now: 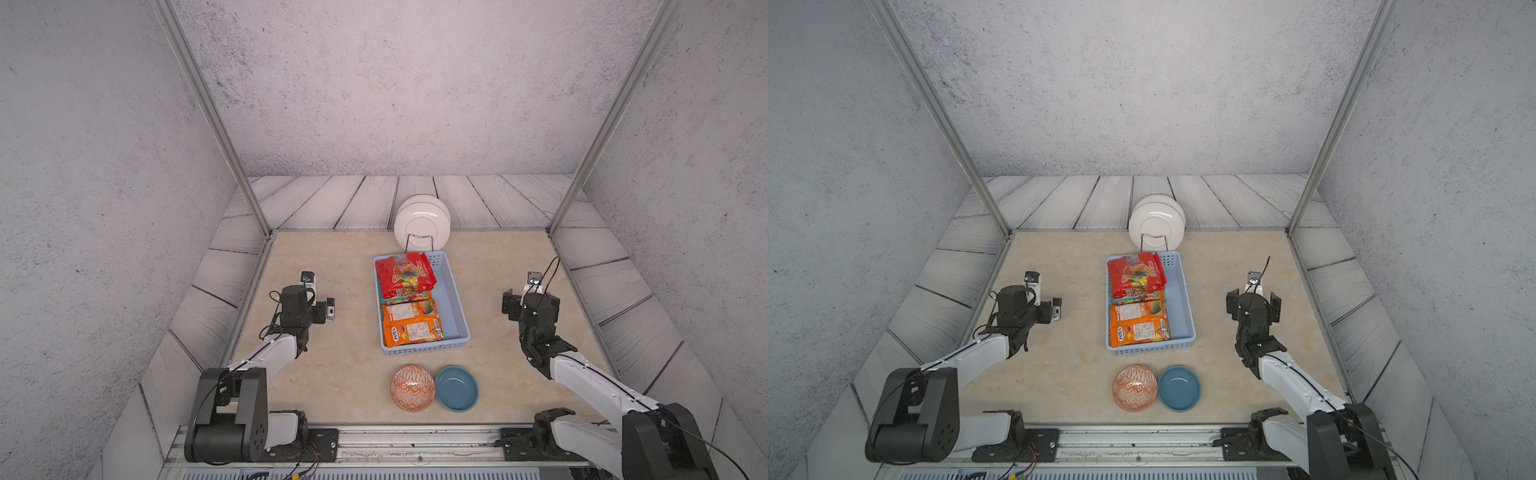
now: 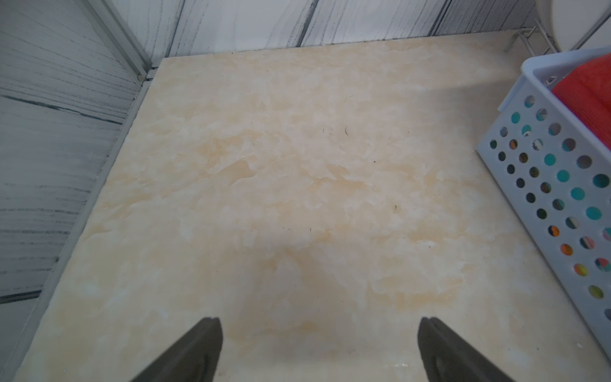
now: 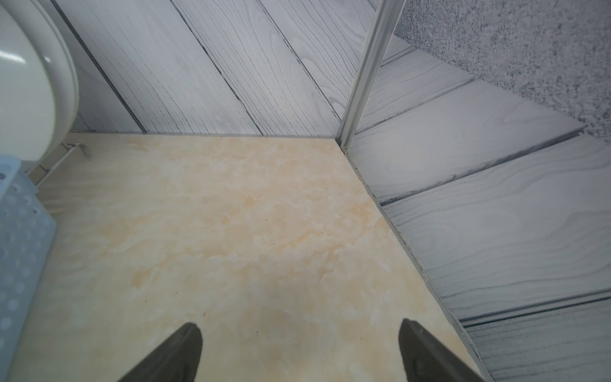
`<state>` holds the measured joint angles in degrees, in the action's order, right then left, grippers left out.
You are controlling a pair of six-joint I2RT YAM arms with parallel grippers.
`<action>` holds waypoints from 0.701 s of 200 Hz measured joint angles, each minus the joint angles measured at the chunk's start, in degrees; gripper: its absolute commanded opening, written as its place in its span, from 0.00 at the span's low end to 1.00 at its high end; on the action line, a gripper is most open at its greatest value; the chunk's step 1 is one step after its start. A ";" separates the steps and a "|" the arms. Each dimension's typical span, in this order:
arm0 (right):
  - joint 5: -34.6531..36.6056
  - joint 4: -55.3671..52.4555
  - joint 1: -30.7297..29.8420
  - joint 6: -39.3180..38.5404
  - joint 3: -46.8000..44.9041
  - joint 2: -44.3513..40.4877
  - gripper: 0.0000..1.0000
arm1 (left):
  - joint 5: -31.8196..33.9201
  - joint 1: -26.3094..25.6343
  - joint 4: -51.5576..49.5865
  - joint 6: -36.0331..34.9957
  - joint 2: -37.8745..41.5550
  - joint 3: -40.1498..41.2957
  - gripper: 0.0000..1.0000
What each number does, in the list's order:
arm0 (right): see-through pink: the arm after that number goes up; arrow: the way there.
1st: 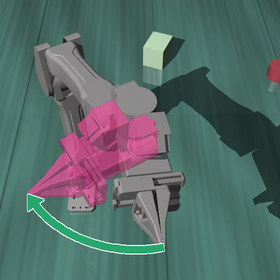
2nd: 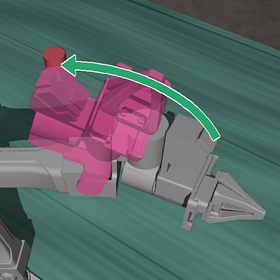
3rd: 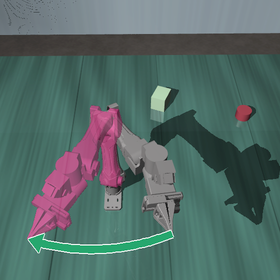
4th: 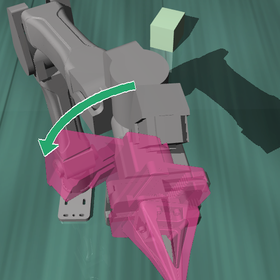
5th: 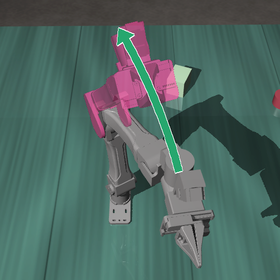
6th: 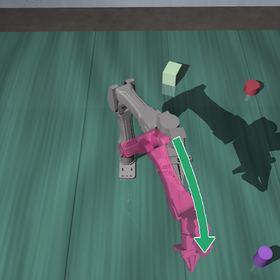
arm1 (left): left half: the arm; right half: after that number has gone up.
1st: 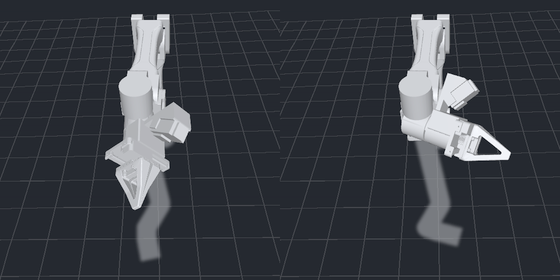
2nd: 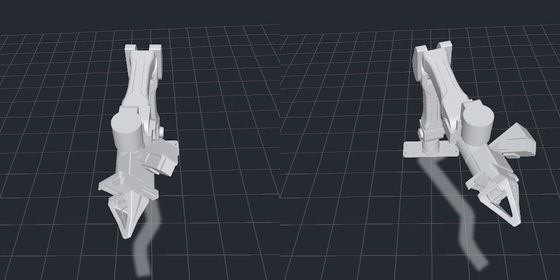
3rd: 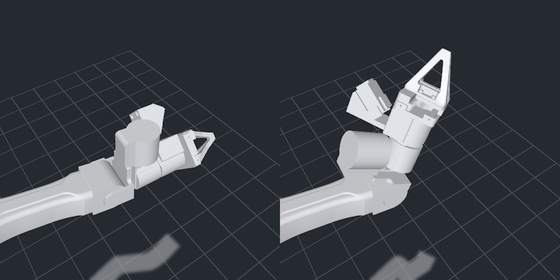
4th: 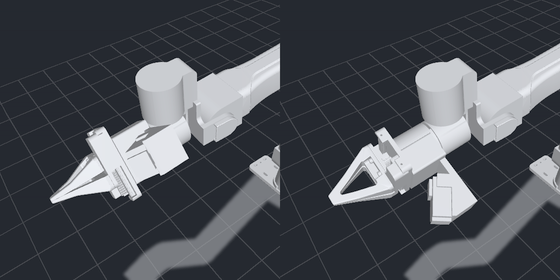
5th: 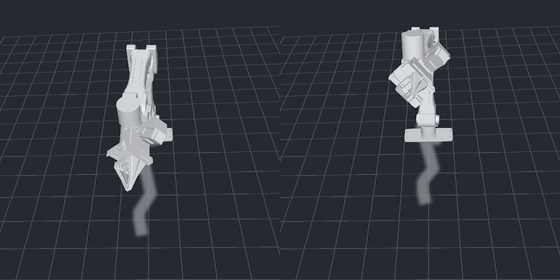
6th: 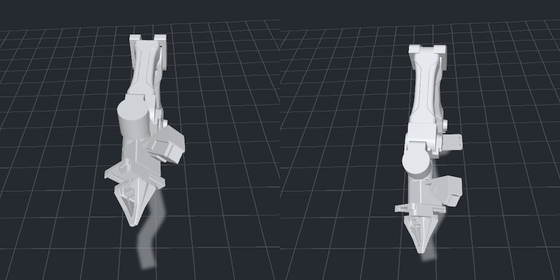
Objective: Put the candies in the basket
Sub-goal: Reset both arms
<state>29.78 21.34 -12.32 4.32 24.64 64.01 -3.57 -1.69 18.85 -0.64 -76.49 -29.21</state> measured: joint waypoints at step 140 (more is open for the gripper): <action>-1.03 14.32 4.66 1.09 -0.26 15.78 0.99 | 6.19 0.44 23.43 0.87 -10.54 4.87 0.99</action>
<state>28.75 35.66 -7.66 5.41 24.38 79.79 2.61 -1.26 42.28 0.23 -87.02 -24.34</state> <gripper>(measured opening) 0.993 0.989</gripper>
